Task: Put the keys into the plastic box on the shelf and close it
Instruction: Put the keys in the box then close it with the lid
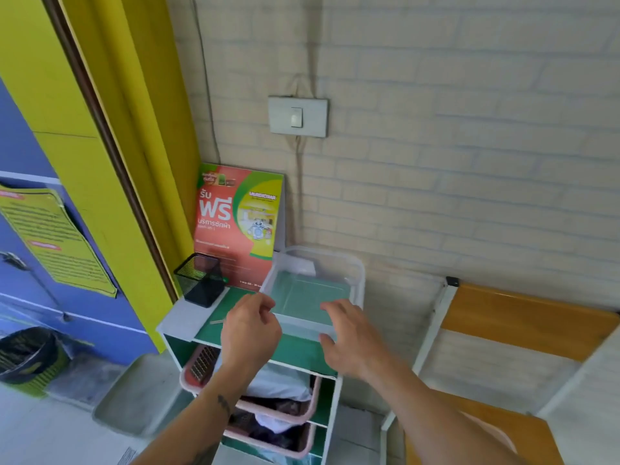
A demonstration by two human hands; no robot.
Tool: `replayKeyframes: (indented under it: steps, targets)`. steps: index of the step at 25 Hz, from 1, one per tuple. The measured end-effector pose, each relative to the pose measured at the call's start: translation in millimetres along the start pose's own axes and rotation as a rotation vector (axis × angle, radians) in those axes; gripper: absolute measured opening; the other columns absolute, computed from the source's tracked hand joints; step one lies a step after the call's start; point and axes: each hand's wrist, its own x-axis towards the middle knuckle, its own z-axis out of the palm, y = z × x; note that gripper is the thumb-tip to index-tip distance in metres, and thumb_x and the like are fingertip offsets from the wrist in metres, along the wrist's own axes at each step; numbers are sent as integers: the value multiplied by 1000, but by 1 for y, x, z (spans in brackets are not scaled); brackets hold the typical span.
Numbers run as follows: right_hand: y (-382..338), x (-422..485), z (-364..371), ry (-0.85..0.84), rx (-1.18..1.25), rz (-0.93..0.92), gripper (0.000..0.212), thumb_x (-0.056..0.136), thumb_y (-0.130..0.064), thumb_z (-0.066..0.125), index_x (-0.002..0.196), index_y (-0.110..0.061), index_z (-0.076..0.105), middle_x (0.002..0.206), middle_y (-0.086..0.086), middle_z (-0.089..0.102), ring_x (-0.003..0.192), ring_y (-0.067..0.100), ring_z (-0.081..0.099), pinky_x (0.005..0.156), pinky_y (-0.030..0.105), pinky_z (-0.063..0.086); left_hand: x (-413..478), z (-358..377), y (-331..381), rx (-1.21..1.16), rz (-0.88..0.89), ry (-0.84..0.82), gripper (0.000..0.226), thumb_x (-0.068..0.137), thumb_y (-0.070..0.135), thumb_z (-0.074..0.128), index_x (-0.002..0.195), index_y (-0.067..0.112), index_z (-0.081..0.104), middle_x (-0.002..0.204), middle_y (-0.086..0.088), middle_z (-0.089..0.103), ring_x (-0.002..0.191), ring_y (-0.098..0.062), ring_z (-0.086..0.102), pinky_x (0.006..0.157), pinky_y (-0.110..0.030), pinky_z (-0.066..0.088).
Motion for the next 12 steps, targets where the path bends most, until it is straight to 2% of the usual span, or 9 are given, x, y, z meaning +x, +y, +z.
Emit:
replayKeyframes:
  steps: [5,9,12]
  targets:
    - [-28,22,23,-41,-152,46,56,93,-32,53,144,-17,35,137,6,45,122,29,44,103,40,39,37,-1,-55,104,28,-65,35,77,5,53,107,16,66,105,-3,62,91,-28,60,76,-43,53]
    - [-33,30,30,-117,-246,63,49,93,-29,52,139,-20,40,124,8,53,109,31,52,93,44,44,50,11,-86,294,-27,-272,60,76,13,55,134,24,49,134,-4,46,124,-31,42,101,-48,43]
    - [-32,32,34,-114,-322,28,28,92,-24,51,120,-19,48,99,7,60,90,32,58,77,42,44,55,17,-103,397,-52,-424,69,76,18,54,142,27,38,147,-4,35,132,-29,35,108,-46,38]
